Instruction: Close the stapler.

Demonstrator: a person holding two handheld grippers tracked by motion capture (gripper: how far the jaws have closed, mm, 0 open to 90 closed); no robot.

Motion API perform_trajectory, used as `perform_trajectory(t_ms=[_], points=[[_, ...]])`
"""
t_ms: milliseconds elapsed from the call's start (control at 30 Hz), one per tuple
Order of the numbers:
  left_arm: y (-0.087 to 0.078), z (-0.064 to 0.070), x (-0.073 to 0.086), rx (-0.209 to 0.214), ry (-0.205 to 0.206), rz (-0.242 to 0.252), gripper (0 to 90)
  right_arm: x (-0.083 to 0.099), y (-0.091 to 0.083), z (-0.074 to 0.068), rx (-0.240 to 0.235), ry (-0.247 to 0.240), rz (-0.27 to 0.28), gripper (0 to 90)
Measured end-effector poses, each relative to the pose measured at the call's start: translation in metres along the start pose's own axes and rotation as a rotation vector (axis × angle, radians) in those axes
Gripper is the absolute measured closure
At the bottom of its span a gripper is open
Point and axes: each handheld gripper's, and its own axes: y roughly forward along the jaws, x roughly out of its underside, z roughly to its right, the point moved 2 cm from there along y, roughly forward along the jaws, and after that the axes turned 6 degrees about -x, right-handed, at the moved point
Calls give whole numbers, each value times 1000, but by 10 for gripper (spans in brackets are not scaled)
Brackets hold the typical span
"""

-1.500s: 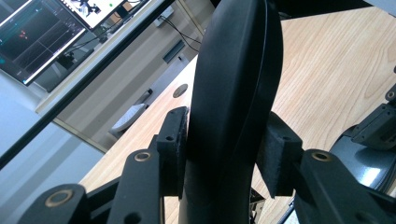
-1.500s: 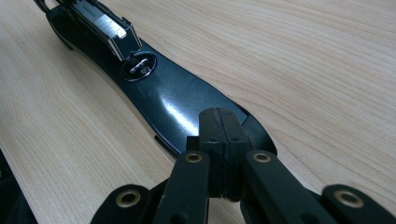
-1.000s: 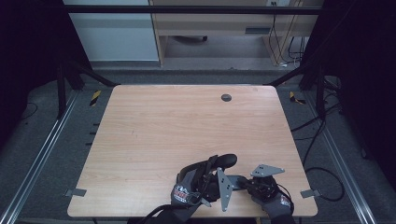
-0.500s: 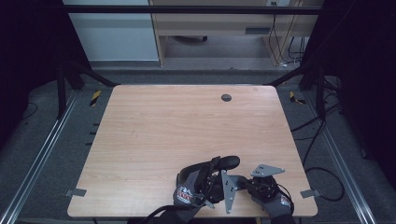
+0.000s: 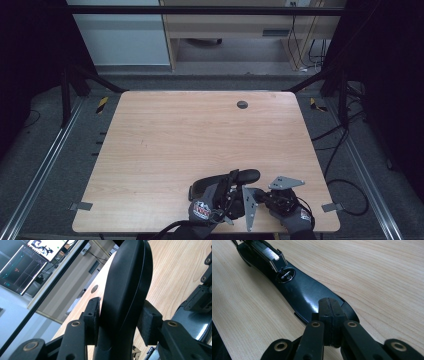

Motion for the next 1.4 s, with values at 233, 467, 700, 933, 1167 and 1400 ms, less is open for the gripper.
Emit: perform_trajectory(t_ms=[233, 467, 700, 933, 1167, 1400], points=[[2, 5, 0, -5, 23, -1, 562, 0, 0, 0, -2, -1, 1, 900], [3, 9, 0, -8, 39, 0, 562, 0, 0, 0, -2, -1, 1, 900], [4, 12, 0, -8, 52, -1, 561, 0, 0, 0, -1, -2, 0, 900], [5, 16, 0, -8, 69, -4, 560, 0, 0, 0, 1, -4, -1, 900], [6, 19, 1, -4, 85, -6, 556, 0, 0, 0, -1, -3, -2, 900], [7, 25, 1, -6, 114, -10, 555, 0, 0, 0, -3, -2, -3, 900]])
